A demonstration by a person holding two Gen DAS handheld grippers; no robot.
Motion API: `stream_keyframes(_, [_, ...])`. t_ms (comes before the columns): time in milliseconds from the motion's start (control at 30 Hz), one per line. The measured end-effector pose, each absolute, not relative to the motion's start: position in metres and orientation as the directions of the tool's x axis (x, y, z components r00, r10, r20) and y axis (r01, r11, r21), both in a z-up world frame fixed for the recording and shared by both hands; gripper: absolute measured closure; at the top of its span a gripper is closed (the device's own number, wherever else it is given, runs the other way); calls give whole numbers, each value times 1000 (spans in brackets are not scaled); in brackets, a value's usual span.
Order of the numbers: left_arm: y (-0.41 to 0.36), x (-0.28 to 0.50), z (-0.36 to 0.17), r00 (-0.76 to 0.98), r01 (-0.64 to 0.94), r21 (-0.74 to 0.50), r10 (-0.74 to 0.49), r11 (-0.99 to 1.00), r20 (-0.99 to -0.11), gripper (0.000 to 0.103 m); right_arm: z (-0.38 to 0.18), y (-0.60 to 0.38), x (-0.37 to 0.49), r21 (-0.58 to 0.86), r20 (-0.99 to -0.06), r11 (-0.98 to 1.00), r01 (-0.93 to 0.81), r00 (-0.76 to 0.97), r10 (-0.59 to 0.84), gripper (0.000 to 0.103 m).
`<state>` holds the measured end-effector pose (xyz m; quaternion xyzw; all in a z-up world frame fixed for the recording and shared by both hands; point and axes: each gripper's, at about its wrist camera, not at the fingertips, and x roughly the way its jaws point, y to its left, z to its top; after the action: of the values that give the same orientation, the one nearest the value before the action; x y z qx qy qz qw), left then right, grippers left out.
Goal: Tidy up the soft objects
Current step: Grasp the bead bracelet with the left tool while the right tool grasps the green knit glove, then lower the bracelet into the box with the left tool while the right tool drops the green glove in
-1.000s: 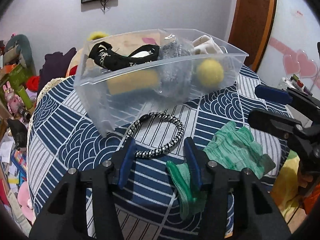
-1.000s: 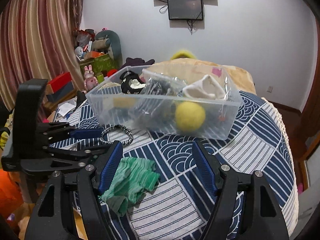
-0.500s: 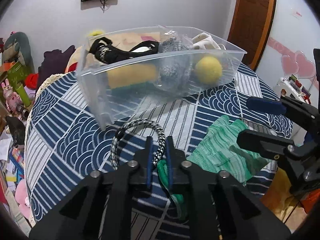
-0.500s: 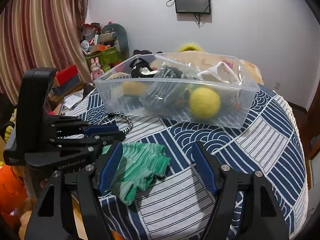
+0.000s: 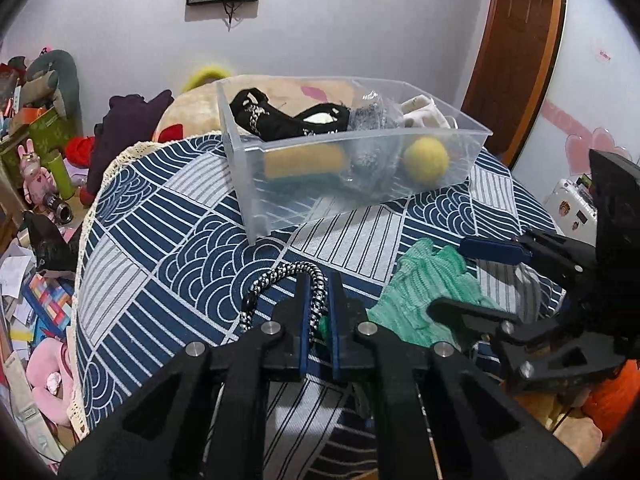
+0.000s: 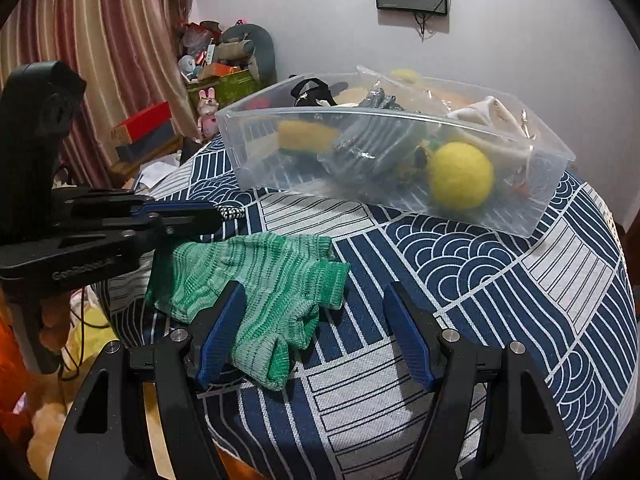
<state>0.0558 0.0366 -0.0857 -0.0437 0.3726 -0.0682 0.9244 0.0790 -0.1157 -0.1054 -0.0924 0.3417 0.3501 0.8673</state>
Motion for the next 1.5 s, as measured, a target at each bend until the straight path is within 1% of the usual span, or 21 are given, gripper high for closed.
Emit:
stream_keyframes(33, [37,55,-84,713,98,-132,-162,986,-682,96,-105,-117,79,70,-657,743,-665,530,537,35])
stream_keyframes(133, [40,50,-83,710,99,-132,-163,986,-685,96,-104,-118,83,41,-652,756,-653,556,516,42])
stream_keyframes(233, [43,46,-82,708,98,-127,-159,987,-689,96,-104,-120,85,22,-652,759,-650,567,504,44])
stream_keyframes(367, [42,42,-84,700,105,-122,-160,987,-696,94,-99,-122,86,-54,-637,789,-612,629,444,52])
stream_keyframes(433, [41,42,-88,689,112,-122,-165,986,-705,93,-97,-127,89,-60,-636,804,-592,643,426,53])
stream_keyframes(567, [34,44,-99,667,131,-116,-174,985,-724,81,-88,-136,90,-53,-623,832,-552,669,405,53])
stream_keyframes(633, [31,45,-103,661,135,-111,-173,985,-731,81,-81,-142,88,-7,-610,828,-560,659,441,52])
stream_keyframes(700, [30,47,-106,665,128,-101,-161,987,-729,81,-74,-143,86,30,-596,816,-578,645,478,51])
stream_keyframes(733, [29,48,-107,667,126,-102,-160,987,-728,81,-72,-143,85,43,-592,808,-588,636,495,46])
stream_keyframes(767, [30,50,-108,670,120,-108,-161,987,-724,81,-71,-141,83,58,-588,796,-602,624,515,36])
stream_keyframes(833, [31,52,-109,675,113,-116,-162,987,-720,81,-71,-136,80,72,-582,779,-623,608,540,30])
stream_keyframes(900, [32,52,-109,681,105,-117,-157,988,-715,84,-76,-127,78,62,-595,764,-642,591,545,30])
stream_keyframes(967, [35,51,-109,683,102,-129,-164,986,-712,93,-86,-115,79,47,-623,754,-655,571,535,30])
stream_keyframes(1100, [41,47,-105,696,84,-141,-159,986,-700,96,-107,-101,81,0,-663,758,-653,567,489,30])
stream_keyframes(1167, [41,42,-99,712,80,-137,-152,987,-685,97,-110,-99,78,-49,-656,758,-650,594,466,33])
stream_keyframes(1200, [42,41,-97,718,79,-135,-151,988,-680,97,-109,-99,76,-63,-652,761,-646,604,458,39])
stream_keyframes(1233, [42,39,-94,725,81,-132,-149,988,-672,97,-108,-100,76,-64,-651,763,-644,606,457,47])
stream_keyframes(1267, [41,37,-90,733,85,-130,-150,988,-663,97,-107,-102,77,-61,-648,769,-636,611,454,59])
stream_keyframes(1367, [40,33,-79,758,93,-108,-141,990,-637,97,-100,-112,83,-36,-644,798,-601,625,441,74])
stream_keyframes(1500, [40,33,-67,779,90,-93,-128,992,-614,97,-90,-125,86,-2,-620,815,-579,640,454,77])
